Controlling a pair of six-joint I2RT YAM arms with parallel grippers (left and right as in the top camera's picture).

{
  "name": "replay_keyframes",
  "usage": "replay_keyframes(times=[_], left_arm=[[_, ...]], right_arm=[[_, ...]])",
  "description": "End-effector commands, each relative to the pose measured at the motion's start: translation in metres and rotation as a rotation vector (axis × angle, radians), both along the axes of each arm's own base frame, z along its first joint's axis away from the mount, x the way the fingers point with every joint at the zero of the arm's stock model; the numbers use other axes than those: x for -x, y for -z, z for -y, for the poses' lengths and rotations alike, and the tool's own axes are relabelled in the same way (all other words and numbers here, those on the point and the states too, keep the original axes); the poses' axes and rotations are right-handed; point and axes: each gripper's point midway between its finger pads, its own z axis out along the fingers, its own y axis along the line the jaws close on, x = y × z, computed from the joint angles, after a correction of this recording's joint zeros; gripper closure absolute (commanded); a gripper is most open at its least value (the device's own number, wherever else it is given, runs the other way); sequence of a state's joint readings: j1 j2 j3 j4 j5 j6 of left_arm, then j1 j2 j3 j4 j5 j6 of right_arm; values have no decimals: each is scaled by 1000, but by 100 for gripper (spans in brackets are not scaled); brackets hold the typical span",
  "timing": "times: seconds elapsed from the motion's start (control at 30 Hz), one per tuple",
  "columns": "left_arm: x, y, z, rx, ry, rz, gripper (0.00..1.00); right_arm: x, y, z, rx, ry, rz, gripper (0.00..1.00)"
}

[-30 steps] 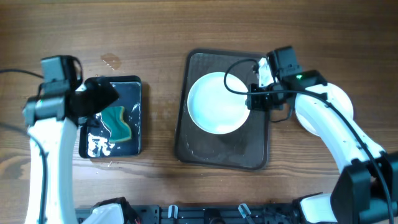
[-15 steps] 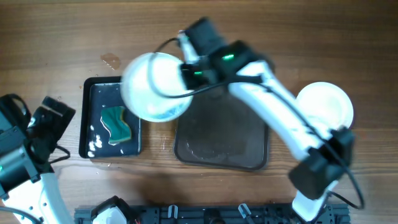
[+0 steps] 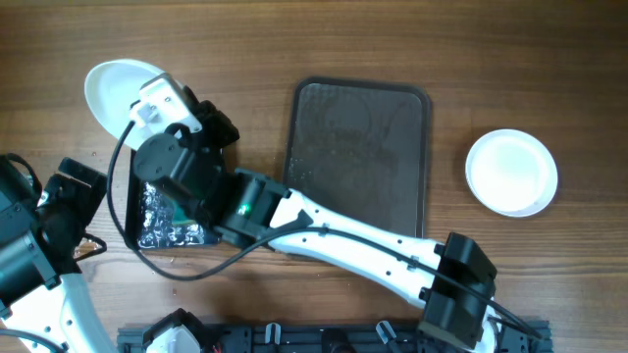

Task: Clean dirty plates on tray and stack at the side
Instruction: 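Lift the plate with the right gripper and tip it over the black tray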

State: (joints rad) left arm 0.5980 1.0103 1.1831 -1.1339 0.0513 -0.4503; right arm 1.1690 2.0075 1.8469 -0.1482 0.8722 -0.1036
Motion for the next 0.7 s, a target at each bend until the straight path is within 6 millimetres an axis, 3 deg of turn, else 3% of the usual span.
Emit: replay_keyframes(times=[0.0, 0.3, 0.67], left_arm=[[1, -8, -2, -10, -11, 20, 0], [1, -8, -2, -10, -11, 21, 0], [1, -8, -2, -10, -11, 20, 0]], right_arm=[[6, -32, 10, 78, 71, 107, 96], [23, -66, 2, 117, 73, 229, 96], [24, -73, 7, 64, 107, 237, 96]])
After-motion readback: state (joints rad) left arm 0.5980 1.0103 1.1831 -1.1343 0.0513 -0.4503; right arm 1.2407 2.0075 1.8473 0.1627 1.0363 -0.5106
